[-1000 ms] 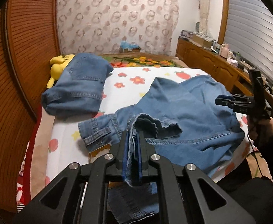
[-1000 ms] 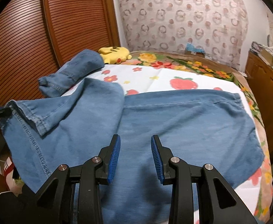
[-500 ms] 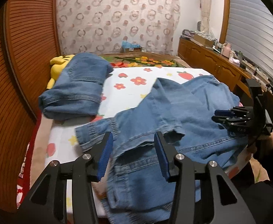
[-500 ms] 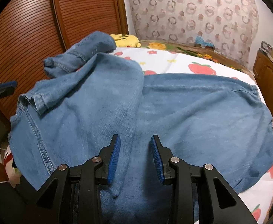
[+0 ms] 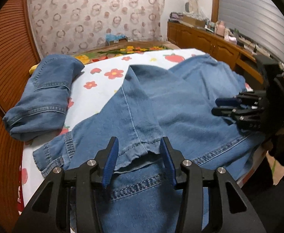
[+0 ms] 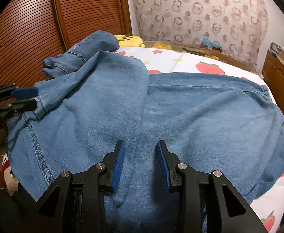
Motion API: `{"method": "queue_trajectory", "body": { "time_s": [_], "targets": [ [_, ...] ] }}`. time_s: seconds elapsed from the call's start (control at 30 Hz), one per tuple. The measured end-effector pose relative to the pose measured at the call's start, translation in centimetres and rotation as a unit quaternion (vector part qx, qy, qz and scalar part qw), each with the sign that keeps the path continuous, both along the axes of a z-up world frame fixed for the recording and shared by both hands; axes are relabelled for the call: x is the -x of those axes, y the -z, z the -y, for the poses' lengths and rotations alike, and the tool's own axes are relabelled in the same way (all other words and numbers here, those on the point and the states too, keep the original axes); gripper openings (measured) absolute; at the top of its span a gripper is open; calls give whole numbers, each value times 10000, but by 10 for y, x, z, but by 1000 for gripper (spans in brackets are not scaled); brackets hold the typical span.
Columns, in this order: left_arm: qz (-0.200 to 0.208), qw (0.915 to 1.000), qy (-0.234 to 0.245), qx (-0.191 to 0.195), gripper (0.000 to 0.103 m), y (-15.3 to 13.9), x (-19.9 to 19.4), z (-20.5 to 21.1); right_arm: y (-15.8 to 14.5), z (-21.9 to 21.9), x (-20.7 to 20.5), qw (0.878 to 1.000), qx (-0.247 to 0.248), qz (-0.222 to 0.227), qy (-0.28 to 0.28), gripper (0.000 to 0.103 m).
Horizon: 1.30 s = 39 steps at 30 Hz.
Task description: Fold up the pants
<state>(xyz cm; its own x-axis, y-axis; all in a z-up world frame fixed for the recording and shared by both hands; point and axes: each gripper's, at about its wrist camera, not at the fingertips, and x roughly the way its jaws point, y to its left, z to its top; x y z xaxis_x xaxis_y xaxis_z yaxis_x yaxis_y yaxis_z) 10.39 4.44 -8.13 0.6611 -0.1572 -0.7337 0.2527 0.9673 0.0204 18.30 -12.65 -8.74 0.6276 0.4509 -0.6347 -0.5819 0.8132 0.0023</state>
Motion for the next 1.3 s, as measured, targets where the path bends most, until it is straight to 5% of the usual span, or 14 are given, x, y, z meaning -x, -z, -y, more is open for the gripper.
{"method": "queue_trajectory", "body": {
  "time_s": [0.53, 0.63, 0.73, 1.3],
  "targets": [
    [-131, 9998, 120, -129, 46, 11, 3, -2, 1, 8, 0, 10000, -68, -8, -1, 35],
    [-89, 9999, 53, -111, 20, 11, 0, -6, 1, 8, 0, 10000, -71, -11, -6, 35],
    [63, 9999, -79, -55, 15, 2, 2, -16, 1, 8, 0, 10000, -82, -15, -6, 35],
    [360, 9932, -1110, 32, 18, -26, -18, -99, 1, 8, 0, 9999, -97, -28, -6, 35]
  ]
}}
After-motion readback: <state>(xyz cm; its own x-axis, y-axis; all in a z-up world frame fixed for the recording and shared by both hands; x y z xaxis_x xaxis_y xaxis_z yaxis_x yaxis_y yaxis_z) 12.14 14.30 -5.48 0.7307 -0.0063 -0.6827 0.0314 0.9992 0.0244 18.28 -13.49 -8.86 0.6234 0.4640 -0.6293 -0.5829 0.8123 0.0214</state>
